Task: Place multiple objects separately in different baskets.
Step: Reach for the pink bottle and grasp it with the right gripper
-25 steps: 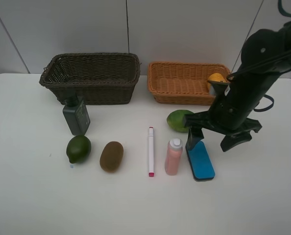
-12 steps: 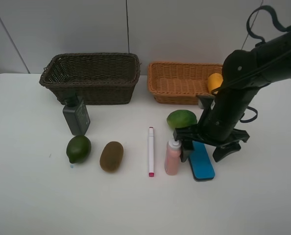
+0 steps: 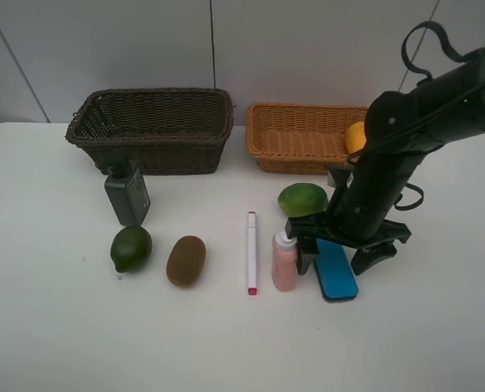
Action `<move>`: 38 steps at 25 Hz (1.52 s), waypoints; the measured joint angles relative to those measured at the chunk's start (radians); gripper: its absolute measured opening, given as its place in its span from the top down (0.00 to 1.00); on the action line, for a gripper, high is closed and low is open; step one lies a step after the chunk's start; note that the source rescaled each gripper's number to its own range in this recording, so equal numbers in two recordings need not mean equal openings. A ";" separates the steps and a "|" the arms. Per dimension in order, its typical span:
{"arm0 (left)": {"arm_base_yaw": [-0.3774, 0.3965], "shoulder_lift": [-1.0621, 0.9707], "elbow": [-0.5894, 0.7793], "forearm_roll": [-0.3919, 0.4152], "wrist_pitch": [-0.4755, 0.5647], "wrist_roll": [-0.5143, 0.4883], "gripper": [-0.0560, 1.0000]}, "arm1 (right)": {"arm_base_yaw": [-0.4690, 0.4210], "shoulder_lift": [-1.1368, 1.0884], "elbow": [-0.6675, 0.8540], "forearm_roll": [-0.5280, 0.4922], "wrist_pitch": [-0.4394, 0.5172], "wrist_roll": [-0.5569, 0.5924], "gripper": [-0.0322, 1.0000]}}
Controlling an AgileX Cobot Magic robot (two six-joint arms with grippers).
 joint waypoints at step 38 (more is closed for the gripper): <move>0.000 0.000 0.000 0.000 0.000 0.000 0.00 | -0.068 -0.345 -0.009 -0.077 0.106 0.023 0.00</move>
